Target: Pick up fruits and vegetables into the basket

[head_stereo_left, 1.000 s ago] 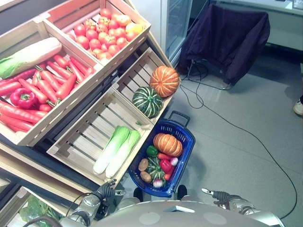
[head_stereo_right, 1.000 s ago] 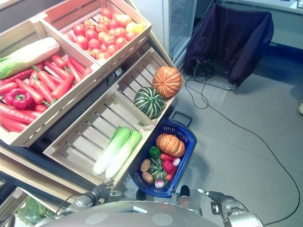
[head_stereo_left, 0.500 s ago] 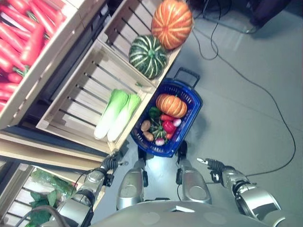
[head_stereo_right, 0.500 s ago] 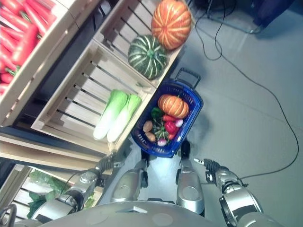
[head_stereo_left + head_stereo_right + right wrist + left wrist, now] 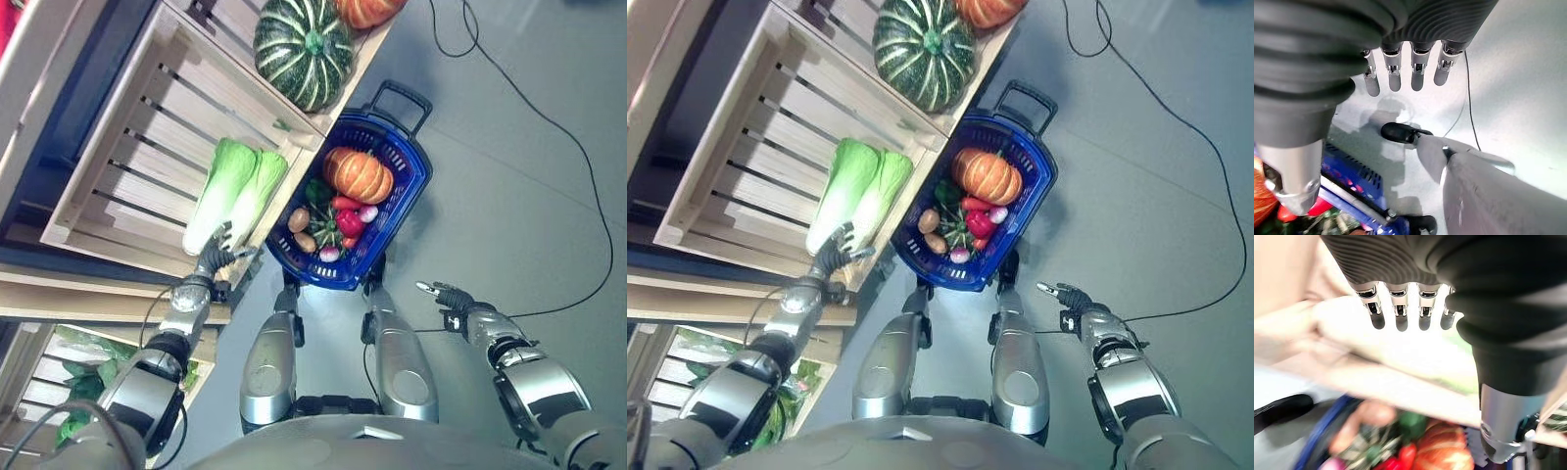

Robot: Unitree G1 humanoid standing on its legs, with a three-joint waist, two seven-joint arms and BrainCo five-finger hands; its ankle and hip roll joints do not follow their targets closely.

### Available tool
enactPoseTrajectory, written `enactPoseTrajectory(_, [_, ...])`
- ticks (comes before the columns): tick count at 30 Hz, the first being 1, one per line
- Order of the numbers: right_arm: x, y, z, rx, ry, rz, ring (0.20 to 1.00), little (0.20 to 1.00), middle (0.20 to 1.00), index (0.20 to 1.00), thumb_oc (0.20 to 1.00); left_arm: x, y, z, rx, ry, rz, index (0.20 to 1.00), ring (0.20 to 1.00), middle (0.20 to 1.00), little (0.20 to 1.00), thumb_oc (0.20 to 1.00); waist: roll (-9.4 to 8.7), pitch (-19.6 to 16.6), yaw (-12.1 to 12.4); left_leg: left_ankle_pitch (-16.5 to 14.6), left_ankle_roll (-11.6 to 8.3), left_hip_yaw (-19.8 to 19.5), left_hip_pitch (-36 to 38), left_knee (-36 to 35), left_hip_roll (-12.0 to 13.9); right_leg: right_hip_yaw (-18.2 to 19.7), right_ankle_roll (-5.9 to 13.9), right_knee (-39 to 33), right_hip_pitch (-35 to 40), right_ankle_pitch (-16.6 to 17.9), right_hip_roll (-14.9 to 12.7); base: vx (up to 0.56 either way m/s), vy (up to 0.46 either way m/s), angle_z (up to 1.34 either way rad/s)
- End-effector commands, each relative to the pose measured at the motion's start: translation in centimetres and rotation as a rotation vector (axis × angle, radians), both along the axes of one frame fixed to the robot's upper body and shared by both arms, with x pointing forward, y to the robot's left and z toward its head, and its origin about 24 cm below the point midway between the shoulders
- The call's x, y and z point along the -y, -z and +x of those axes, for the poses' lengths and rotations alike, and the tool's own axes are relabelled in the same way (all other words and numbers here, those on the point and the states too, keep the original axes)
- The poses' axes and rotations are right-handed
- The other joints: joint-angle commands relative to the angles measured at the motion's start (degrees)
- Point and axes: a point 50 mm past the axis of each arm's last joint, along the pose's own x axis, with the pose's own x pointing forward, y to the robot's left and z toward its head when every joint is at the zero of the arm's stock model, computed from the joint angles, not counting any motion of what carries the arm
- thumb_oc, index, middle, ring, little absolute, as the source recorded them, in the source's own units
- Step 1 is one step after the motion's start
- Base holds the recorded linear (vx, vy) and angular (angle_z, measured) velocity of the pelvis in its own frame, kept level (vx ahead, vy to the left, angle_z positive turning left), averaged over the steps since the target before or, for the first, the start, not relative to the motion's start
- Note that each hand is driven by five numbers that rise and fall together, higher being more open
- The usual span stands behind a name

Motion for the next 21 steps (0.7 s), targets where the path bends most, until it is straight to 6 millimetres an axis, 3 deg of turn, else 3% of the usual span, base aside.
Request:
enactPoseTrajectory(1, [0.6,0.0,-0.4,-0.001,0.021,-0.021,1.000,1.000,1.000,1.000,1.000,-1.0,-3.1,1.0,0.189,-0.093,0.036,1.000,1.000,1.000,1.000,1.000,-1.92,0.1,0.2,-6.0,1.93,-1.8,-7.9,10.1,-4.6,4.3,2.57,12.3,-6.9,-6.1,-2.1,-0.09,-0.030,0.08])
enactPoseTrajectory(9, [-0.1,-0.3,0.4,0.031,0.049,-0.001,1.000,1.000,1.000,1.000,1.000,-0.8,-10.1,3.0,0.519,-0.248,0.272,1.000,1.000,1.000,1.000,1.000,-2.11,0.1,0.5,-8.4,2.63,-2.7,-17.2,20.0,-5.7,5.4,1.74,22.6,-16.5,-8.9,-1.2,-0.03,-0.045,0.13])
enactPoseTrajectory(15, [-0.5,-0.4,0.8,0.039,0.032,0.006,1.000,1.000,1.000,1.000,1.000,-2.4,-13.3,4.0,0.603,-0.383,0.464,1.000,1.000,1.000,1.000,1.000,-3.19,0.1,-0.3,-8.9,2.63,-2.7,-20.0,22.5,-5.2,6.6,0.87,25.5,-19.4,-10.0,0.6,0.02,-0.040,0.03])
enactPoseTrajectory(21, [-0.9,-0.7,1.3,0.044,0.001,0.003,1.000,1.000,1.000,1.000,1.000,-4.5,-14.4,5.0,0.520,-0.493,0.596,1.000,1.000,1.000,1.000,1.000,-4.23,0.1,-1.9,-9.3,2.27,-2.4,-21.5,24.0,-4.8,7.3,0.42,26.3,-20.8,-10.3,1.4,0.02,0.007,0.01])
